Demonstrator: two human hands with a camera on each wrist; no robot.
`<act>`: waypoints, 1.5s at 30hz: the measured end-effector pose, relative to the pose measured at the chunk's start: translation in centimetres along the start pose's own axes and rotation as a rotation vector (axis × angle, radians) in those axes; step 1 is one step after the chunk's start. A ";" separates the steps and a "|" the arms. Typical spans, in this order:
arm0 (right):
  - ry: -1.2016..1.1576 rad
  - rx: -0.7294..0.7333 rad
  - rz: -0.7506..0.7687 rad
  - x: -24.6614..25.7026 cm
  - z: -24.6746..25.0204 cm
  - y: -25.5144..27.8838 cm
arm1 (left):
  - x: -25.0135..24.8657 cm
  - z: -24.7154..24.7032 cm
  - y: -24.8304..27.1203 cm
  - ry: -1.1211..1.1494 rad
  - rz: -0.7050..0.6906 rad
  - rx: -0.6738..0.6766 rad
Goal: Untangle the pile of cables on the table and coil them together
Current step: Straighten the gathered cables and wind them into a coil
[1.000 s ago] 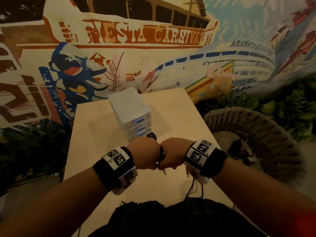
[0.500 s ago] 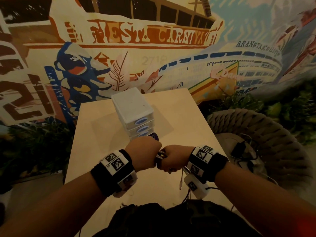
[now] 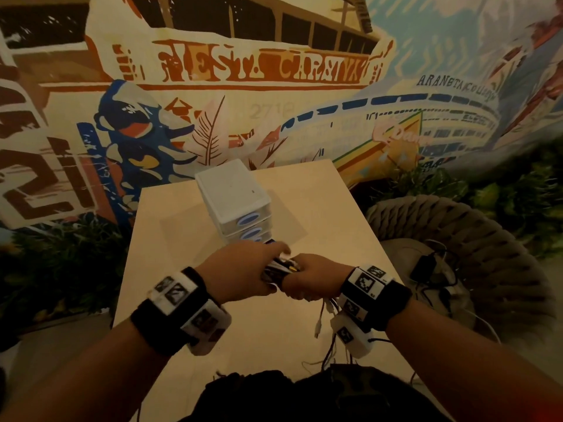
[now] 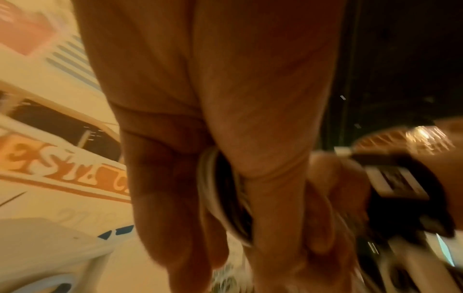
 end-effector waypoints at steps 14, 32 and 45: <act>-0.651 0.144 0.243 5.6 0.6 1.8 | -3.4 3.9 0.1 1.207 -0.122 -0.078; -0.068 -0.007 0.084 -0.1 0.2 1.6 | 2.3 4.3 0.2 1.110 0.123 -0.371; -0.185 0.017 -0.087 -2.9 0.5 0.6 | 1.4 0.2 -0.7 0.373 0.017 -0.127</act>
Point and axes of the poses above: each hand's wrist, its own y-axis away from the middle knuckle, its own z-axis out of the back of the hand, x = y × z, the point moved 10 cm from there along -y, towards the middle knuckle, and after that the axes turned 7 degrees about -x, right-handed, at the moved point
